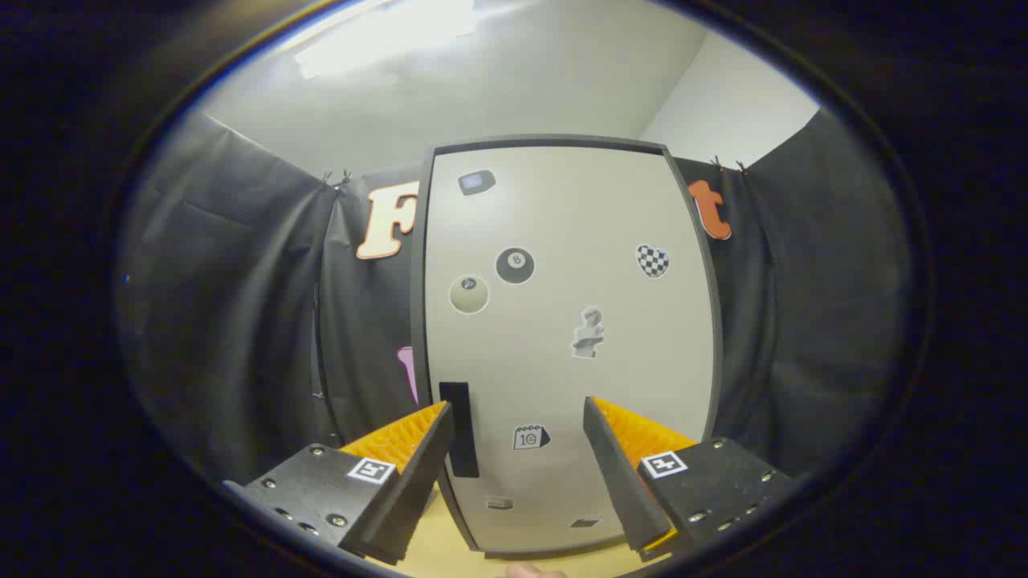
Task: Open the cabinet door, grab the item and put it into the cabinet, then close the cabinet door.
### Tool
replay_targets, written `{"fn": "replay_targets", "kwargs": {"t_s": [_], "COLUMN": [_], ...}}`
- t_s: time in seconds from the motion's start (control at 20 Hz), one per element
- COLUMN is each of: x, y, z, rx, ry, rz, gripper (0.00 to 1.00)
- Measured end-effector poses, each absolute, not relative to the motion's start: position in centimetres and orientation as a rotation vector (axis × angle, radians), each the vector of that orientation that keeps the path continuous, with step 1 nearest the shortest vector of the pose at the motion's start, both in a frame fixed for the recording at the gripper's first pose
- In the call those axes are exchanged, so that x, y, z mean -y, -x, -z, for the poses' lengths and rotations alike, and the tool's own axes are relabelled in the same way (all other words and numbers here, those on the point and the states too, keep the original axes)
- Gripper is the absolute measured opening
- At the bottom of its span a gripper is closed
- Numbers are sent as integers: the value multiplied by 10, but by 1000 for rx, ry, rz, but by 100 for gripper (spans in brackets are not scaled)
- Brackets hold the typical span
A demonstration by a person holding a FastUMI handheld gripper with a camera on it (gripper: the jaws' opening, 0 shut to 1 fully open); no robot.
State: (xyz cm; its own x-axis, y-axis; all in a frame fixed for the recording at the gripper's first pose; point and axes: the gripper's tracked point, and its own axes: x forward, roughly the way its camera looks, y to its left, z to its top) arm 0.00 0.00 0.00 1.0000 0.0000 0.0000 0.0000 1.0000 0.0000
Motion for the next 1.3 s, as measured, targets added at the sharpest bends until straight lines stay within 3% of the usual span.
{"fn": "replay_targets", "kwargs": {"t_s": [1.25,1.3], "x": [-41,-44], "y": [-71,-74], "z": [55,60], "rx": [-102,-109], "ry": [92,100], "rz": [46,44], "gripper": [95,90]}}
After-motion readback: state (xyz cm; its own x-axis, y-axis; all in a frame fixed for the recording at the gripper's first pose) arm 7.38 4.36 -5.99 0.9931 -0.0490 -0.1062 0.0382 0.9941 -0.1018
